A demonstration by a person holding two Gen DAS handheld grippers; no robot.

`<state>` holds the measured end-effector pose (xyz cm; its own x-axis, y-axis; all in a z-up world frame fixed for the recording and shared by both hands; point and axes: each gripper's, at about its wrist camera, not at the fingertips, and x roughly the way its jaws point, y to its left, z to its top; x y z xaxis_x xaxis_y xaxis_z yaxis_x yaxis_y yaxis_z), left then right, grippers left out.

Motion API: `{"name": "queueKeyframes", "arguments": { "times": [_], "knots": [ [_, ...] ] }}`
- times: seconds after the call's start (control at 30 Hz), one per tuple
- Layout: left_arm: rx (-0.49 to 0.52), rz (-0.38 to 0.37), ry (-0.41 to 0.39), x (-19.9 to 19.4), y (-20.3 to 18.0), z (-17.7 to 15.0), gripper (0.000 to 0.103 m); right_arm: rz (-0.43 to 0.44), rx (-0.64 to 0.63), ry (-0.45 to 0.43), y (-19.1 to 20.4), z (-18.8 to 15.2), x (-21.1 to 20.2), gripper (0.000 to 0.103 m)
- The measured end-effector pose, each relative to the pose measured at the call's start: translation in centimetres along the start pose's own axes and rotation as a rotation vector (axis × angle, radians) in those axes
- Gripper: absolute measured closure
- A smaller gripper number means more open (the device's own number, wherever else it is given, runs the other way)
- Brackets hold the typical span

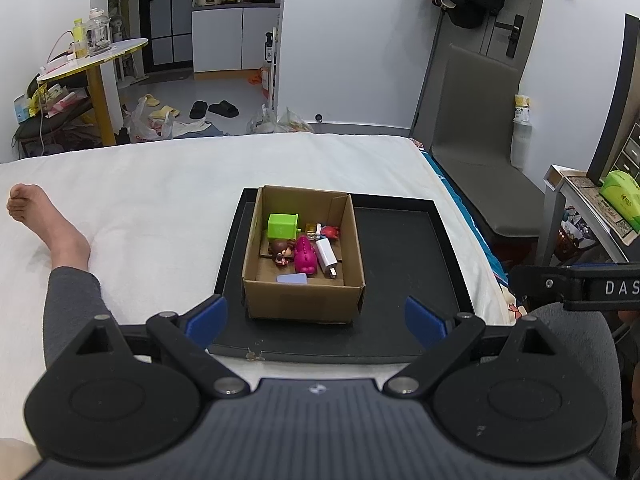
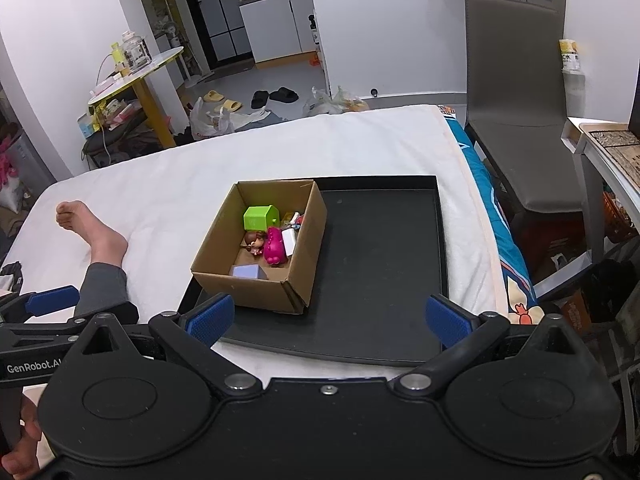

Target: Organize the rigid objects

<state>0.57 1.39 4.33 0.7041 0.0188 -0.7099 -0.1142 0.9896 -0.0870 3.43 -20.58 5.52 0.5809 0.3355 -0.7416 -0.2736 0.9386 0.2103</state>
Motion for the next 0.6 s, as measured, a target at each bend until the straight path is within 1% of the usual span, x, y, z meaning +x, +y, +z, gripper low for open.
{"name": "queueKeyframes", "arguments": {
  "times": [0.6],
  "knots": [
    [0.024,-0.009,0.020,1.1,-0.6,0.1,0.008,-0.006,-0.004,0.010,-0.6,0.2,0.5,0.000]
  ]
}}
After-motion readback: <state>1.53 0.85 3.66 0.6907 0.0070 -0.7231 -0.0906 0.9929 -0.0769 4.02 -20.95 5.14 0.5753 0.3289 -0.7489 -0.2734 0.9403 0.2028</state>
